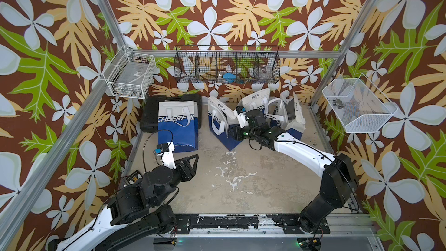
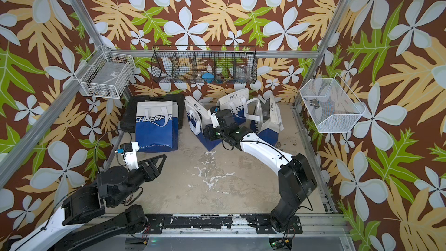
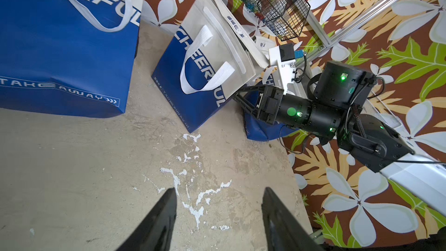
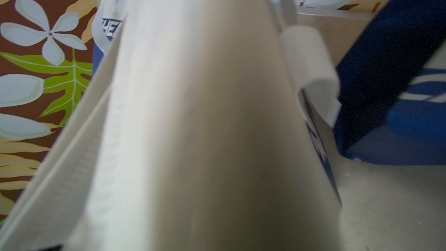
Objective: Open the takeout bag
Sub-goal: Adjust the takeout bag at the center of the board.
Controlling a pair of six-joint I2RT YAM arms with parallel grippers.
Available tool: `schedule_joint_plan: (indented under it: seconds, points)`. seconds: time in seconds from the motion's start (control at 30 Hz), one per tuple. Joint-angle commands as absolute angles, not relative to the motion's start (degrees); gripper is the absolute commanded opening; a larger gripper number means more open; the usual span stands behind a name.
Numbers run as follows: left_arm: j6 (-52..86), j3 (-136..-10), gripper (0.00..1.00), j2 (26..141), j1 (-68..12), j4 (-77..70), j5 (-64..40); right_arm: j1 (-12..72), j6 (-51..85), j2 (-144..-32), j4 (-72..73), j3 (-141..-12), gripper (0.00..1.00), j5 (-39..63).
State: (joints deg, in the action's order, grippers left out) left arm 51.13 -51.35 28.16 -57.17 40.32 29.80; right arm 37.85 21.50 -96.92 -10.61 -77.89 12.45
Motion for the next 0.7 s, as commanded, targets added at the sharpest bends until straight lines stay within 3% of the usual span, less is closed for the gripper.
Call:
schedule_joint_plan:
  seconds: [0.0, 0.2, 0.3, 0.47, 0.53, 0.67]
  points:
    - [51.2, -53.2, 0.6, 27.9, -57.1, 44.4, 34.1, 39.2, 18.7, -97.2, -15.8, -81.4, 0.45, 6.7]
    - [53.6, -54.4, 0.62, 27.6, -57.1, 49.7, 37.6, 38.2, 17.2, -88.3, -27.5, -80.7, 0.47, -11.0]
    - [54.7, -52.3, 0.59, 29.2, -57.2, 49.0, 40.3, 41.7, 16.1, -86.6, -29.0, -83.1, 0.54, -8.4]
    - [53.1, -50.6, 0.51, 39.1, -54.1, 38.5, 32.5, 51.9, 14.0, -91.1, -28.9, -90.2, 0.62, -5.9]
    - [52.0, -47.5, 0.43, 40.5, -44.4, 32.1, 20.2, 51.8, 14.6, -95.1, -27.0, -94.5, 0.63, 1.0]
    - [51.9, -39.0, 0.27, 43.2, -17.0, 21.5, -10.2, 49.2, 14.1, -107.4, -28.5, -107.3, 0.62, 10.7]
